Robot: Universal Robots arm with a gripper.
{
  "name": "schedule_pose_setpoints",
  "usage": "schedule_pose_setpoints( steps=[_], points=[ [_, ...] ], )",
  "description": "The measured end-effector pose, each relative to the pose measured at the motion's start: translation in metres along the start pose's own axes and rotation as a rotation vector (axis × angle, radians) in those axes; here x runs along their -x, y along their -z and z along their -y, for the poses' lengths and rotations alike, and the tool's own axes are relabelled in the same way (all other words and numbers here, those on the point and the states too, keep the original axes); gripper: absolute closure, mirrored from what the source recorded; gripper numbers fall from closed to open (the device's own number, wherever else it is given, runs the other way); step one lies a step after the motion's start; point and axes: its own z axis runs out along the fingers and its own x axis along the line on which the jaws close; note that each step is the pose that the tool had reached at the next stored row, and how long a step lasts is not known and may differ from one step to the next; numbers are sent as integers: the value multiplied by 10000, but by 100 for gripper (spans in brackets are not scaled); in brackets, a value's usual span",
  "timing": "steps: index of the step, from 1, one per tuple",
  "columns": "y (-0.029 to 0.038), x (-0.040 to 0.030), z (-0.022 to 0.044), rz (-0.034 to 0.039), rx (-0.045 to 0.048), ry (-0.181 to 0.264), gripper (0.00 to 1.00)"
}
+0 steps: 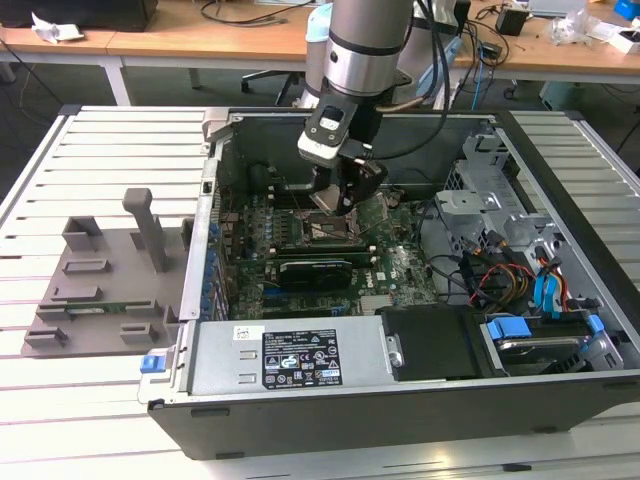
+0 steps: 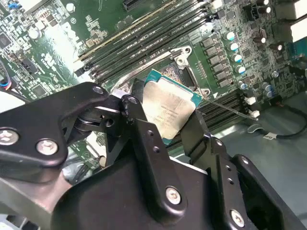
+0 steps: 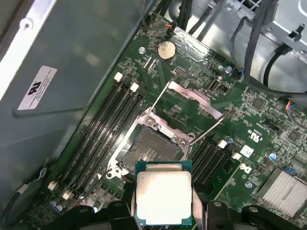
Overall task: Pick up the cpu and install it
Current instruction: 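Place the cpu into insertion slot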
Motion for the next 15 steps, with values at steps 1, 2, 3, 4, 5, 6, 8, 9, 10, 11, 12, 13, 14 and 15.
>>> schedule_pose_setpoints(
  steps=[1, 2, 3, 4, 5, 6, 8, 9, 10, 11, 12, 13, 14, 15],
  points=[
    [-4, 0, 0, -9, -10, -413, 45],
    [-7, 0, -1, 279, 275, -433, 45],
    [-9, 0, -1, 538, 568, -452, 45],
    [-9, 0, -1, 546, 562, -455, 45],
    [-10, 0, -1, 547, 561, -457, 45],
    [-10, 0, -1, 546, 561, -459, 45],
    [-12, 0, -2, 565, 551, -490, 45],
    [-12, 0, -1, 572, 541, -608, 45],
    [-13, 0, -1, 567, 534, -769, 45],
    [-17, 0, -1, 559, 531, -947, 45],
    [-19, 0, -2, 556, 526, -1100, 45],
    [-20, 0, -2, 556, 522, -1183, 45],
    [-21, 0, -2, 551, 516, -1349, 45],
    [-23, 0, -2, 544, 510, -1552, 45]
  ],
)
